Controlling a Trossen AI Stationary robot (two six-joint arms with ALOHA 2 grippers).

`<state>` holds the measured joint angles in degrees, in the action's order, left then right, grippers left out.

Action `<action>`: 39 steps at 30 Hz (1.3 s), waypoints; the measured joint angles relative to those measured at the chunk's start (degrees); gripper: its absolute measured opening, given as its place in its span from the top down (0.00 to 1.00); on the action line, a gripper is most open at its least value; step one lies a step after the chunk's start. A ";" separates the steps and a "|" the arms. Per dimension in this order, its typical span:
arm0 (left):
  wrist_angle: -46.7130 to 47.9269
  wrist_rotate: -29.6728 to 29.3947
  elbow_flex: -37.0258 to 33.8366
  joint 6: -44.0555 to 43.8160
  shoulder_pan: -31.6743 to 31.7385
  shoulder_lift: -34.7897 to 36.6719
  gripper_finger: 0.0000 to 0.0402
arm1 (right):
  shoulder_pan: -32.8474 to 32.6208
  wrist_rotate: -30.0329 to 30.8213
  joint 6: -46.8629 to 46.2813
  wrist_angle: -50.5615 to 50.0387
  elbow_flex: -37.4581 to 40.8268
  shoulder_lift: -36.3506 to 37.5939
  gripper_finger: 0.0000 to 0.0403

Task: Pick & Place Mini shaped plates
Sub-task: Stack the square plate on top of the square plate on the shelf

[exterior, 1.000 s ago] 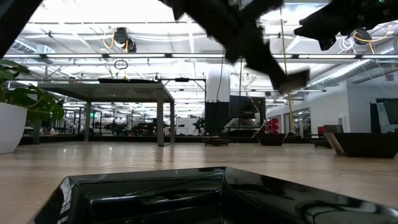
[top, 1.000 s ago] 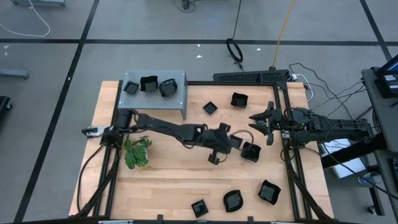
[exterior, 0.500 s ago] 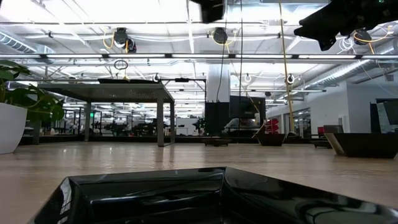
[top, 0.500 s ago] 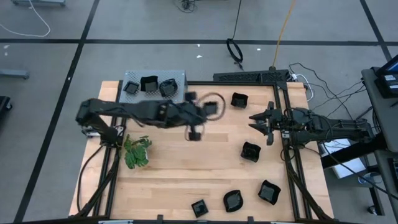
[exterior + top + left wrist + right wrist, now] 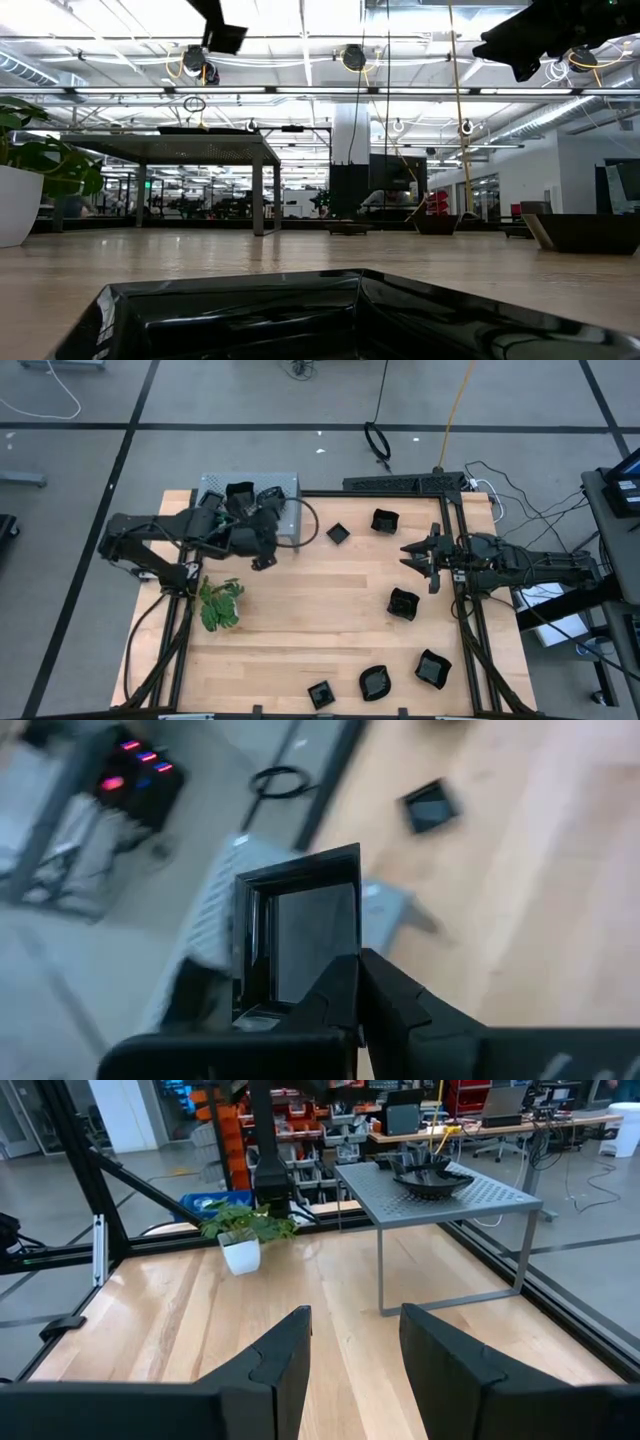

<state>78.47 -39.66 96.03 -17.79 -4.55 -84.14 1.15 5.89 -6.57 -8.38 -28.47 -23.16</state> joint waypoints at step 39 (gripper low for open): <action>9.38 2.52 -19.71 -16.58 36.04 3.69 0.98 | 0.00 0.00 0.00 -0.01 0.00 0.00 0.65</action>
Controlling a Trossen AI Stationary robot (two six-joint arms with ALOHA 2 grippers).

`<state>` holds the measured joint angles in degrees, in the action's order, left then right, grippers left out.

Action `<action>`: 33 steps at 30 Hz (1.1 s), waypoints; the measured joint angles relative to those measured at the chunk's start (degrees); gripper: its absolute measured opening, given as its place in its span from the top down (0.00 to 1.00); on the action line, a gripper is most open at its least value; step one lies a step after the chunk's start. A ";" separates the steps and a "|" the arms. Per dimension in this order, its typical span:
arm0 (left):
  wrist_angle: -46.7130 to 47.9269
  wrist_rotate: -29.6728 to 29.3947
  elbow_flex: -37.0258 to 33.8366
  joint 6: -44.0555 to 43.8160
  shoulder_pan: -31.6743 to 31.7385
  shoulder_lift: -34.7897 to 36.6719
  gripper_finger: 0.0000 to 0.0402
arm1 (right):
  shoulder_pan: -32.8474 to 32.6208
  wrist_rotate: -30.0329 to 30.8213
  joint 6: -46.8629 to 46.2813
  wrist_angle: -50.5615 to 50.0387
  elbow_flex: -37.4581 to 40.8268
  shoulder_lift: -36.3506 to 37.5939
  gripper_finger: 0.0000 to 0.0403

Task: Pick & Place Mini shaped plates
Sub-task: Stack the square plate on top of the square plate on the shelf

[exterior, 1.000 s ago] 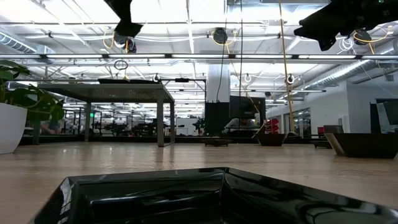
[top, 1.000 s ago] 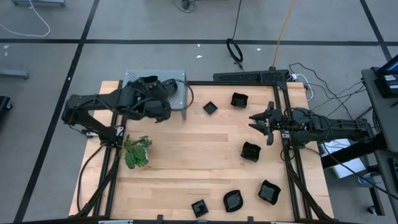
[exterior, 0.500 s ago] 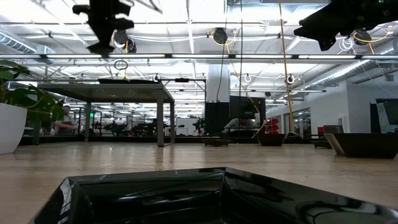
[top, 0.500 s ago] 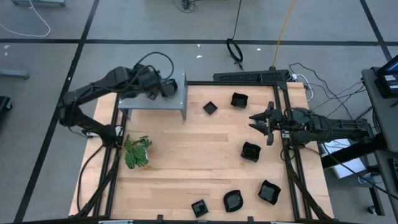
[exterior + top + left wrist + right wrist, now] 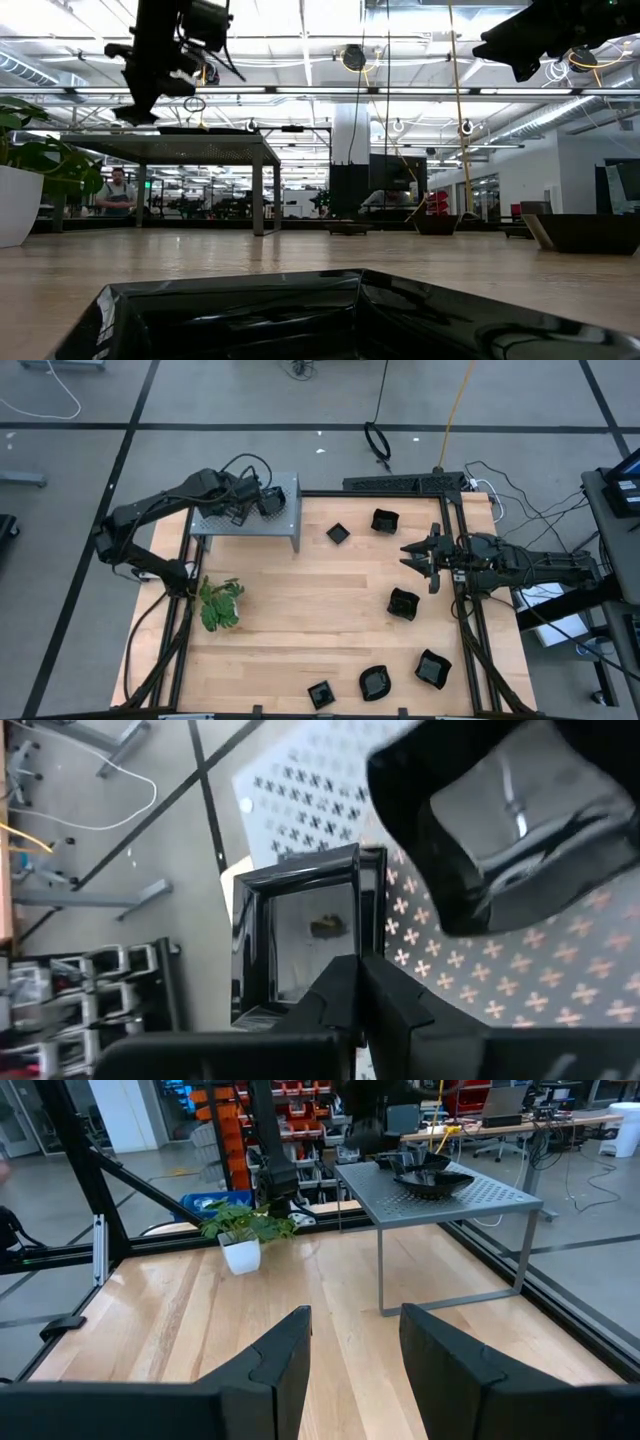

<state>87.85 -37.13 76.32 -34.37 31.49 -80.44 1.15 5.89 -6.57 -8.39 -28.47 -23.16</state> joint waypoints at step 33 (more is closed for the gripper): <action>-7.70 4.57 -2.76 15.35 3.62 1.35 0.60 | 0.00 0.00 0.00 -0.01 0.00 0.00 0.65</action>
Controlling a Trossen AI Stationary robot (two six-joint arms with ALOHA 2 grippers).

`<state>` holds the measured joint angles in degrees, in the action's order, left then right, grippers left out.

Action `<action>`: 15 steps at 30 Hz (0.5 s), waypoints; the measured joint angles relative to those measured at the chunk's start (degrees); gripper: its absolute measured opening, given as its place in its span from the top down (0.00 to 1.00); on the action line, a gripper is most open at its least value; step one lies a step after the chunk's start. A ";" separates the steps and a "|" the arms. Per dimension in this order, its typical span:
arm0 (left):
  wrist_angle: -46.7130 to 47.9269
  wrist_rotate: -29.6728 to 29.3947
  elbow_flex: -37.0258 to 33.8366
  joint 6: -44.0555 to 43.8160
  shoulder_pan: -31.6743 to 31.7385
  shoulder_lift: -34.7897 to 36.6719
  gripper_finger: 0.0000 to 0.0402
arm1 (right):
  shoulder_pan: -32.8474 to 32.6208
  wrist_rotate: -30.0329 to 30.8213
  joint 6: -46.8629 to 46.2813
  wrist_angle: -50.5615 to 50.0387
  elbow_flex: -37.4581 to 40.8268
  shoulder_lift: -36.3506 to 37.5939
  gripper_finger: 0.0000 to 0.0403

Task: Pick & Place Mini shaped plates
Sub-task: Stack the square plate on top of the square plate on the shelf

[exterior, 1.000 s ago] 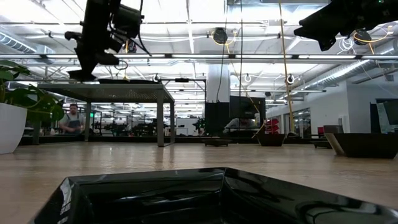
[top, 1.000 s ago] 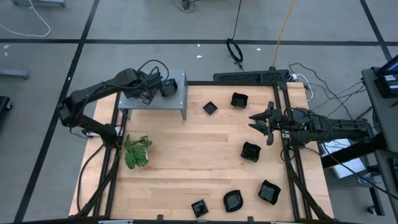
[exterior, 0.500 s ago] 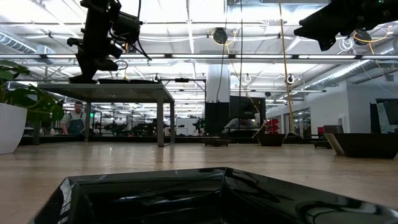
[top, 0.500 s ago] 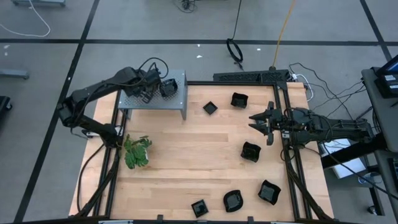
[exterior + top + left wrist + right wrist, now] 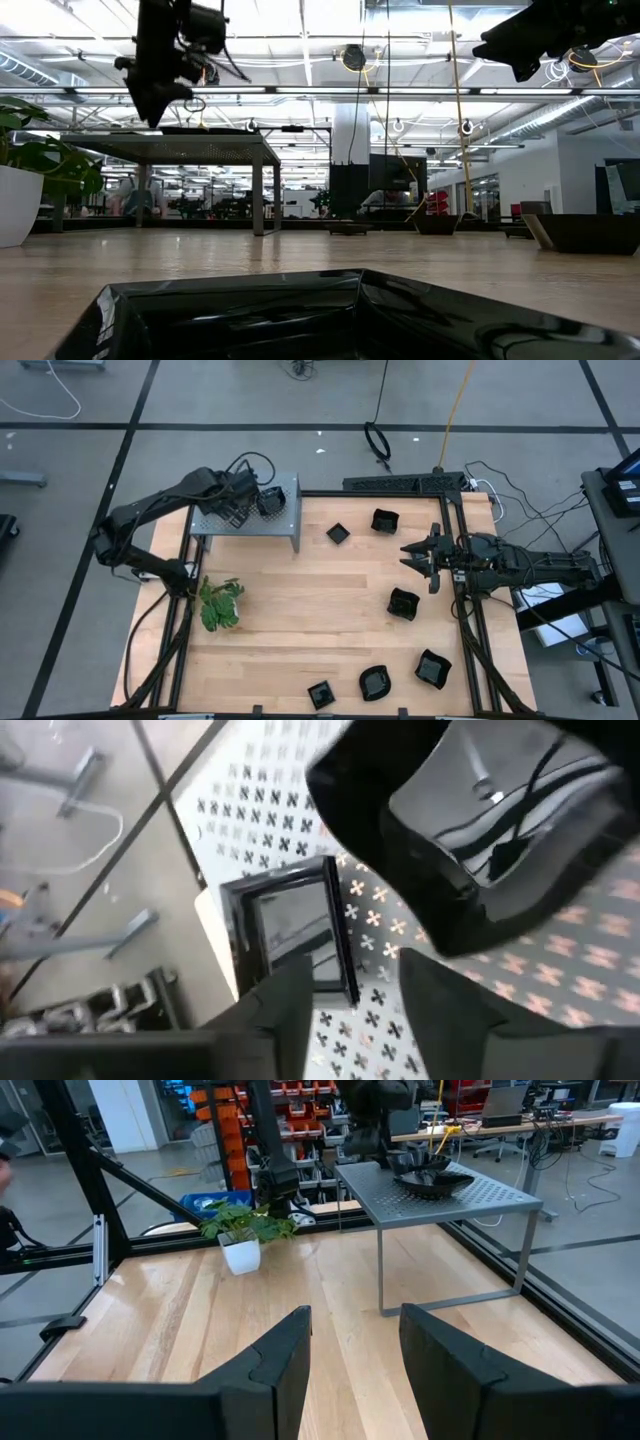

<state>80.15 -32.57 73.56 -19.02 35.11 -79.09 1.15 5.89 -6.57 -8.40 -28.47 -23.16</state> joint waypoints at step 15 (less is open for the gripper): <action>-14.73 8.46 5.95 -2.72 -14.40 6.08 0.42 | 0.00 0.00 0.00 0.00 0.00 0.00 0.65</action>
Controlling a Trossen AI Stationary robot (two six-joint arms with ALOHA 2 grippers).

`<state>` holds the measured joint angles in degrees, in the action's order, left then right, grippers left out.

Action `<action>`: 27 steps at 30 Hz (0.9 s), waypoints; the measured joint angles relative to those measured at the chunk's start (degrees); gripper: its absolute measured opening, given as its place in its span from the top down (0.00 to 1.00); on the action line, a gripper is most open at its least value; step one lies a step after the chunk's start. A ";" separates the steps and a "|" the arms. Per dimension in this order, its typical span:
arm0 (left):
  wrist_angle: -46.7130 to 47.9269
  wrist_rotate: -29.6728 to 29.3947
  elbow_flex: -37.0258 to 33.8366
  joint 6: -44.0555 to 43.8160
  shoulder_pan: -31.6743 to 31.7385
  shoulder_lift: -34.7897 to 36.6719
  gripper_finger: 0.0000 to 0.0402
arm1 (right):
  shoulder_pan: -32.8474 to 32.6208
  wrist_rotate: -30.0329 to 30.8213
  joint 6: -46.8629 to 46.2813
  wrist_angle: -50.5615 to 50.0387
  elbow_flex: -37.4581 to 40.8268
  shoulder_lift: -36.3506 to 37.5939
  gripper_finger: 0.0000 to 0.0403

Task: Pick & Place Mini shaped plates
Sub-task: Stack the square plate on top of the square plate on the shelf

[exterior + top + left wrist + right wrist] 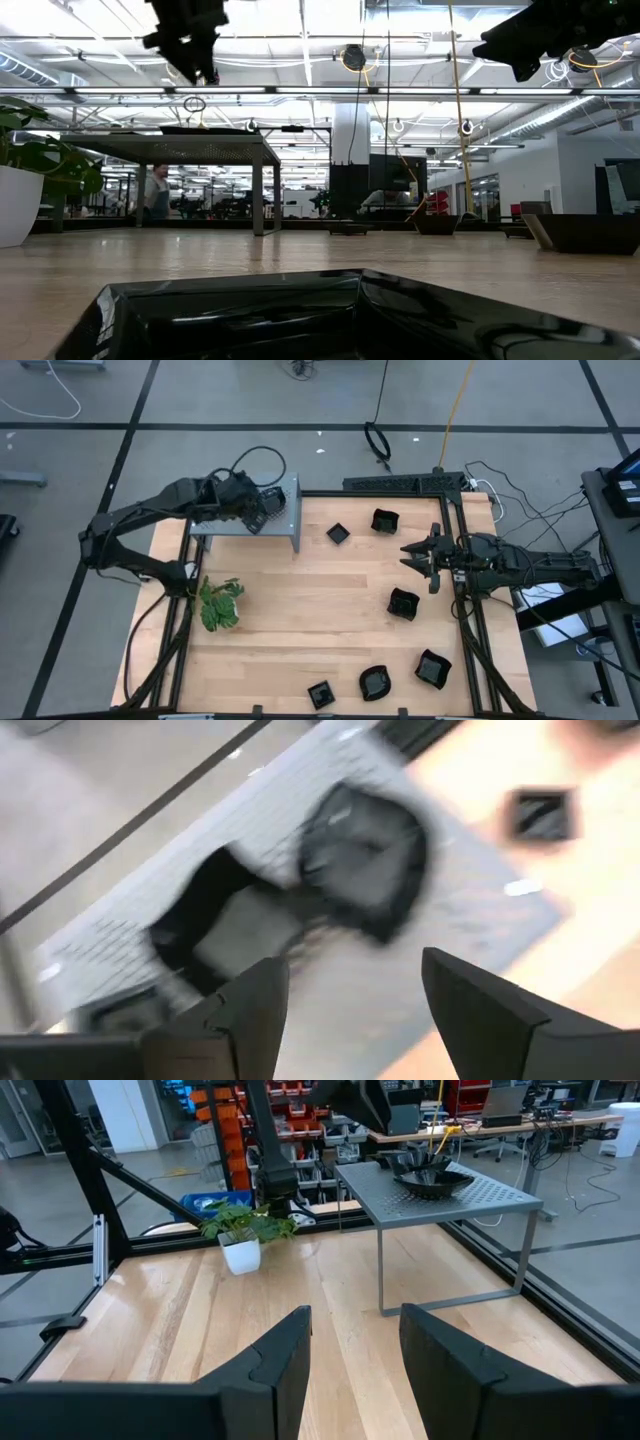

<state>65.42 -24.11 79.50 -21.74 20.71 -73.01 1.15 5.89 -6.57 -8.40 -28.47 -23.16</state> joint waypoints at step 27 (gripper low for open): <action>-31.28 5.08 -0.02 -6.09 -36.00 -21.69 0.41 | 0.00 0.00 -0.01 0.00 -0.02 -0.02 0.65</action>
<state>34.14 -19.03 79.48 -27.83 -15.29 -94.70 1.15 5.89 -6.58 -8.40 -28.49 -23.18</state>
